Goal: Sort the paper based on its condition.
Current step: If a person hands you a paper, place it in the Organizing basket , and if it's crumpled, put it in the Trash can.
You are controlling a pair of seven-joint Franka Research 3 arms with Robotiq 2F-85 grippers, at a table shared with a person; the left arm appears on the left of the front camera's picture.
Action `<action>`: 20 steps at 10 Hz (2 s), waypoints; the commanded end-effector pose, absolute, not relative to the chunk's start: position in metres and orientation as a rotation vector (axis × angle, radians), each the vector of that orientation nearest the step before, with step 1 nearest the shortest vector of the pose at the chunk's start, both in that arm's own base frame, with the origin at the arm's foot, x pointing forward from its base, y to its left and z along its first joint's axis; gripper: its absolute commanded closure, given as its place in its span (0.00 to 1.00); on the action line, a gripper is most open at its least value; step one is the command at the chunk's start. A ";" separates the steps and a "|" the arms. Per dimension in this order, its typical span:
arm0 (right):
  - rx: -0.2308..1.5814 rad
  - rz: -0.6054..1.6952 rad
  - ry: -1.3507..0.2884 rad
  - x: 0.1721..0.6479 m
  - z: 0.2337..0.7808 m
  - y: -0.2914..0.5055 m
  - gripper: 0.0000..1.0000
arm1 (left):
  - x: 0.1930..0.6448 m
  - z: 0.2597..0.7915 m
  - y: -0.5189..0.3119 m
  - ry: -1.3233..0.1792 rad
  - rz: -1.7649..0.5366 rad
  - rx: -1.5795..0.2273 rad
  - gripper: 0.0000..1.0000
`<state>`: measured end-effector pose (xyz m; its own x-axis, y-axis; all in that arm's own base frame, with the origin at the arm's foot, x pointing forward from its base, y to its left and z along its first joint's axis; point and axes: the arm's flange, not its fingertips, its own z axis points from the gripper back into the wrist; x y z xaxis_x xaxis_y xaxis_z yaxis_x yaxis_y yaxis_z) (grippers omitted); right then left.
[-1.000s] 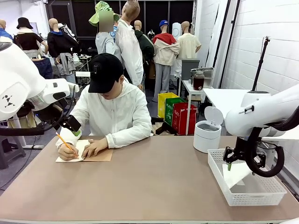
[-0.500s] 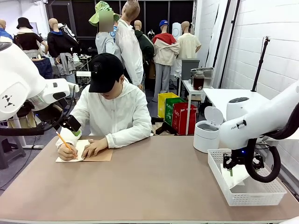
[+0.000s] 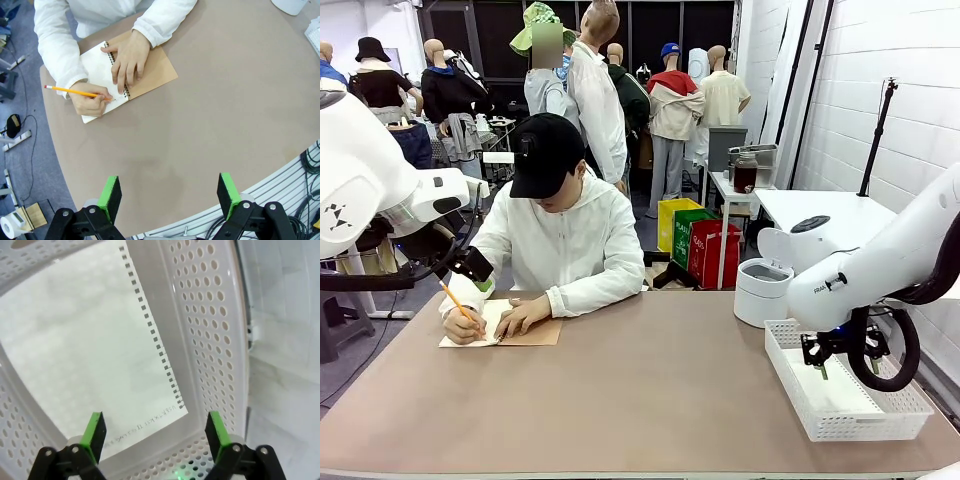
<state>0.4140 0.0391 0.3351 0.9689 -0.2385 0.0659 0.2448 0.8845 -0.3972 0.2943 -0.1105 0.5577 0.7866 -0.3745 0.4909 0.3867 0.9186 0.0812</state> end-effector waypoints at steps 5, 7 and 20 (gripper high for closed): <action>-0.438 -0.252 -0.026 0.419 0.347 0.048 0.00 | 0.294 0.558 -0.110 -0.524 -0.411 -0.026 0.00; -0.438 -0.252 -0.026 0.419 0.347 0.048 0.00 | 0.294 0.558 -0.110 -0.524 -0.411 -0.026 0.00; -0.192 -0.108 -0.212 0.406 0.460 0.088 0.00 | 0.294 0.558 -0.110 -0.524 -0.411 -0.026 0.00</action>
